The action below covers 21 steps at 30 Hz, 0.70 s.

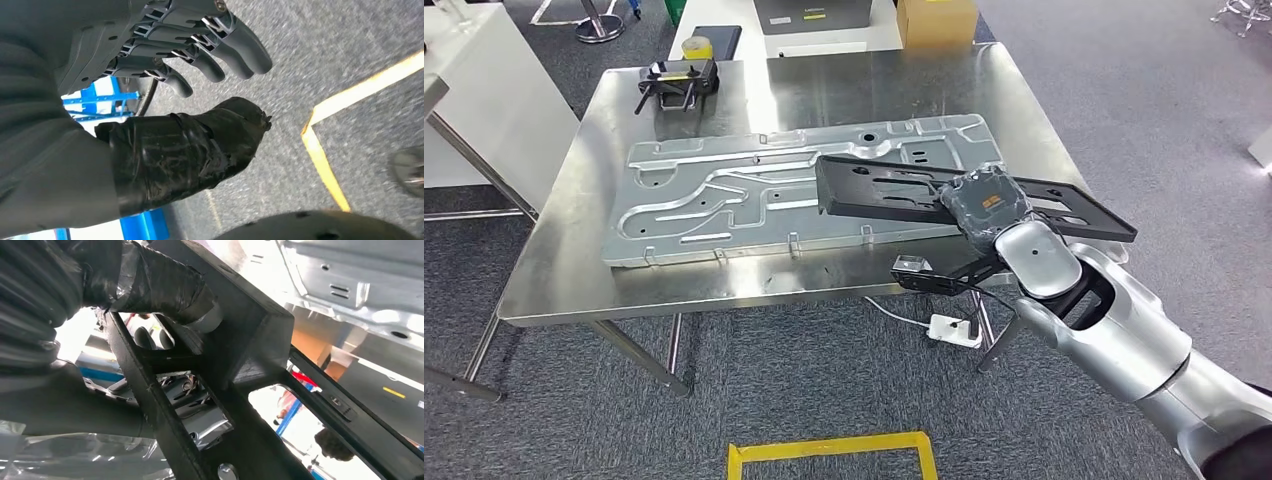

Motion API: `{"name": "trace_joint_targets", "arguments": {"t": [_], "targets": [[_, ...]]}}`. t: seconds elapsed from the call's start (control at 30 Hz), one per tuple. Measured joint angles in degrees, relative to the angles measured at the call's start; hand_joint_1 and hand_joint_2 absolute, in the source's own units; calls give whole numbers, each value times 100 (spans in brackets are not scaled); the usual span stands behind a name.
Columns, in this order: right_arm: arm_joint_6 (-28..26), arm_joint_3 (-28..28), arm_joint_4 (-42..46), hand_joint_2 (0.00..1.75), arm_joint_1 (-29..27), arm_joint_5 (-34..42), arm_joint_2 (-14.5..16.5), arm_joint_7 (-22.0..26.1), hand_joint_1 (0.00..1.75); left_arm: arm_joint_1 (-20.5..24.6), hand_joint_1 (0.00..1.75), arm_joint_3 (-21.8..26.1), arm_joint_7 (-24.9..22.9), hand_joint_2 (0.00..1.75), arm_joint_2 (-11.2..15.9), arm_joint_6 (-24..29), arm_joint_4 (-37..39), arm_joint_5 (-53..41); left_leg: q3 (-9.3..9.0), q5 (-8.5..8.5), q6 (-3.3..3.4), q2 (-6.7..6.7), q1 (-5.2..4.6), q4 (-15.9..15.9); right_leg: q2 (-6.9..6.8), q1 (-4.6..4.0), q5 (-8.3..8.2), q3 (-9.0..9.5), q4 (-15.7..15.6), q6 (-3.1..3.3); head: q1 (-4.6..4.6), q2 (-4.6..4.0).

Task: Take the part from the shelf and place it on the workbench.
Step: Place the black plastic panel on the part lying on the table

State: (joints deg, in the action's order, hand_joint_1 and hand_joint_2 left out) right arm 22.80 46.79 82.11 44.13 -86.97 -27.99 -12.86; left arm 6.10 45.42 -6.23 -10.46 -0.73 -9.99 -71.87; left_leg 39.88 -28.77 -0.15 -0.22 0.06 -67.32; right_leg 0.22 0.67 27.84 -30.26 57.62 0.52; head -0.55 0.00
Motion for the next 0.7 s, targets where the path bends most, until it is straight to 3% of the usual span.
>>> {"name": "trace_joint_targets", "arguments": {"t": [0.03,0.07,0.17,0.23,0.3,0.37,0.43,0.47,0.5,0.57,0.63,0.7], "targets": [[-12,2,-24,175,-1,-13,2,-1,175,-3,0,0,-4,175,3,-2,0,-1,-96,288,40,-3,-16,373,2,2,53,77,-6,-17,4,0],[-23,4,-49,175,2,-31,7,-1,175,-4,0,0,-9,175,10,-4,0,-1,-159,434,81,-5,-42,644,6,4,97,128,-18,-41,5,0],[-42,7,-107,175,-8,-75,19,2,175,1,0,0,-16,175,26,-11,0,-8,-254,434,211,-20,-96,930,23,-6,141,224,-32,-150,7,0],[-47,7,-126,175,-15,-91,22,7,175,-8,0,0,-20,175,23,-17,0,-14,-402,489,294,-21,-77,1021,27,-14,143,259,69,-212,14,0],[-50,7,-146,175,8,-105,25,11,175,3,0,0,-24,175,21,-20,0,-19,-533,466,349,-15,-58,1042,22,-5,259,42,474,-259,35,0],[-39,8,-174,175,0,-115,30,21,175,19,0,-1,-25,175,21,-21,0,-34,-612,401,375,-17,-51,1049,14,1,515,-454,1178,-305,57,0],[-22,15,-206,175,-50,-121,42,38,175,19,0,-2,-28,175,21,-21,0,-51,-711,300,370,-31,-51,1043,10,3,692,-877,1590,-328,59,0],[-17,24,-224,175,-73,-125,50,46,175,12,0,-2,-29,175,21,-21,0,-55,-780,239,362,-37,-51,1036,7,4,642,-960,1526,-324,60,0],[-16,38,-241,175,-89,-127,57,50,175,5,0,-2,-32,175,21,-21,0,-57,-859,174,351,-42,-51,1030,3,4,479,-962,1304,-315,59,0],[-17,70,-275,175,-103,-135,66,55,175,-7,0,-2,-34,175,15,-22,0,-63,-1021,36,312,-43,-54,1021,-14,-7,-118,-831,592,-278,57,0],[-17,95,-307,175,-119,-148,74,60,175,3,0,-3,-34,175,9,-23,0,-66,-1101,-73,250,-45,-63,1020,-28,-37,-489,-721,122,-207,46,0],[-17,105,-331,175,-141,-156,89,66,175,18,0,-4,-32,175,8,-23,0,-67,-1120,-121,188,-45,-69,1000,-19,-58,-483,-684,53,-108,34,0]]}}
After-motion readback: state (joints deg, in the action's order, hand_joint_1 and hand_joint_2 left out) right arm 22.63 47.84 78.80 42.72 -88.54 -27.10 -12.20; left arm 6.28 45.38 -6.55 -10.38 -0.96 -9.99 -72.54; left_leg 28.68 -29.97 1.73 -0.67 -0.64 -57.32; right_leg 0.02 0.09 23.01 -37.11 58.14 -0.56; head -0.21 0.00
